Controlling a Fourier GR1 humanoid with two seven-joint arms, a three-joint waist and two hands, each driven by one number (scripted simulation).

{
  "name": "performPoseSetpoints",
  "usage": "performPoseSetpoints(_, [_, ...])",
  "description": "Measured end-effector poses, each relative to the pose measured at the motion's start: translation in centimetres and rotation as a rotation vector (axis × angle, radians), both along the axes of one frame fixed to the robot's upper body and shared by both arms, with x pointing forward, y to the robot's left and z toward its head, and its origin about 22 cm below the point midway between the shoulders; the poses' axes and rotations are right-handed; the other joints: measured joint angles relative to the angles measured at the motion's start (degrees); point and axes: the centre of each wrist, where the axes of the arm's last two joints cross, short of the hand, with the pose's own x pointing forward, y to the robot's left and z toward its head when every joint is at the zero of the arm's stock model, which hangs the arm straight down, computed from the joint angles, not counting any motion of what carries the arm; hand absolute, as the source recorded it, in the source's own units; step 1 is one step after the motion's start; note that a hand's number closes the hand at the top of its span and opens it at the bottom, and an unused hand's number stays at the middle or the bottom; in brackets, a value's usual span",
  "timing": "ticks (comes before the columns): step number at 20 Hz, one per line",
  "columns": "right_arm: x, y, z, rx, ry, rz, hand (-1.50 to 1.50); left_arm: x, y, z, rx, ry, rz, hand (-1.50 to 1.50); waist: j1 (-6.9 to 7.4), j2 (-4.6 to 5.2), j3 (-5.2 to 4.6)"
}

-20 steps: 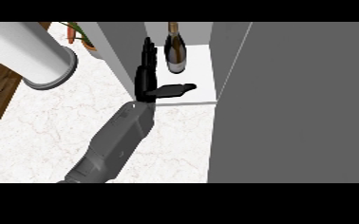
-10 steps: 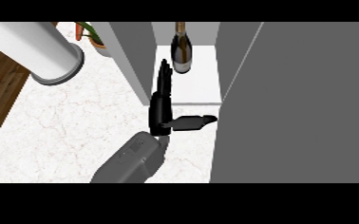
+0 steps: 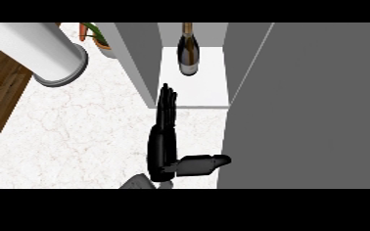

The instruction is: Pick up the wine, place it into the cabinet and close the cabinet

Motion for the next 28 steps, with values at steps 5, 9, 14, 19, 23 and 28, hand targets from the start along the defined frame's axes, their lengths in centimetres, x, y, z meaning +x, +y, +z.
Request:
performPoseSetpoints(5, [0.0, 0.0, 0.0, -0.009, 0.003, 0.002, -1.5, -3.0, 1.5, 1.0, -0.01, 0.0, 0.022, -1.5, 0.0, 0.07, 0.0])
performPoseSetpoints(9, [-0.1, 0.0, -0.1, -0.03, 0.01, 0.019, -1.5, -4.8, 2.6, 1.9, -0.035, -0.018, 0.012, -1.5, -0.07, 0.09, -0.01])
performPoseSetpoints(14, [-0.1, 0.2, -0.5, -0.042, 0.038, 0.06, 1.5, -7.4, 4.8, 2.8, -0.03, -0.033, -0.036, -1.5, -0.02, 0.09, 0.01])
performPoseSetpoints(19, [-0.2, 0.1, -0.8, -0.099, 0.059, 0.107, 1.5, -8.8, 7.1, 3.6, -0.016, -0.035, -0.092, -1.5, -0.1, 0.12, 0.02])
performPoseSetpoints(23, [-0.2, 0.6, -0.8, -0.11, 0.065, 0.154, 1.5, -9.0, 9.7, 4.0, -0.005, -0.047, -0.113, -1.5, -0.09, 0.13, -0.02])
performPoseSetpoints(28, [-0.9, 1.5, -1.7, -0.084, 0.143, 0.225, 1.5, -9.2, 12.4, 4.9, -0.002, -0.049, -0.108, -1.5, -0.16, 0.1, -0.01])
